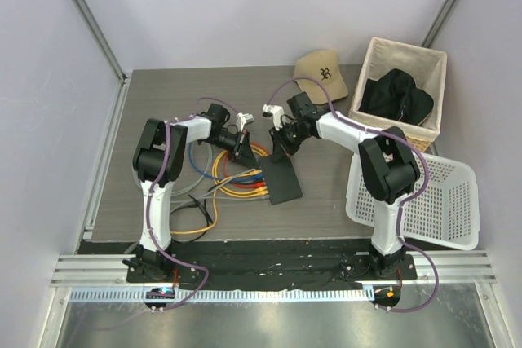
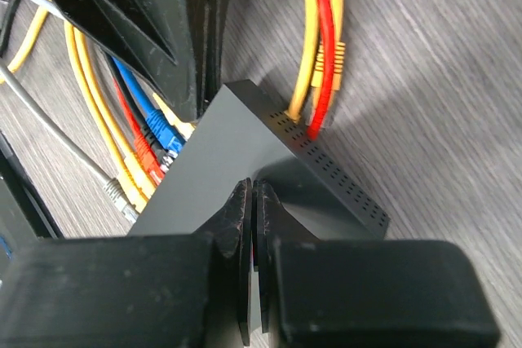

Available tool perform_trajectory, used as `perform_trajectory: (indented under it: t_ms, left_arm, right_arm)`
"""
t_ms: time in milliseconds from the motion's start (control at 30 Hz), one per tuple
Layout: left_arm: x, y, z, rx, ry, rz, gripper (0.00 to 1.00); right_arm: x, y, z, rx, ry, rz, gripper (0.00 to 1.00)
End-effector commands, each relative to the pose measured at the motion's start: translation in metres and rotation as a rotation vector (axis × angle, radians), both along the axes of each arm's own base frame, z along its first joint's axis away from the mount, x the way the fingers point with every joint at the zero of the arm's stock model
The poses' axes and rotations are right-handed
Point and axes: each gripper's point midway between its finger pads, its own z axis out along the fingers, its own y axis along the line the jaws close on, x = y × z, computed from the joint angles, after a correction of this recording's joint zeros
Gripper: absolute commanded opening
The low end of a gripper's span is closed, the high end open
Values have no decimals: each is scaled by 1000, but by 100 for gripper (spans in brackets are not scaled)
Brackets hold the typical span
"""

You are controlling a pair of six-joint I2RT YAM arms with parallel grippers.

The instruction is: Pull the plug from the switch port

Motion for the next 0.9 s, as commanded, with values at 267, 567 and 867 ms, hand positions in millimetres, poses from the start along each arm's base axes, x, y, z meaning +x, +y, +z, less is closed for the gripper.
perform_trajectory:
  t_ms: [267, 567, 867]
  left_arm:
    - [11, -2, -8, 77, -24, 26, 0]
    - [-2, 2, -9, 72, -12, 5, 0]
    - [30, 4, 2, 108, -122, -144, 0]
  right_arm:
    - [-43, -35, -66, -241, 28, -49, 1]
    - [-48, -51, -80, -310, 49, -136, 1]
    - [-54, -51, -81, -300, 66, -129, 1]
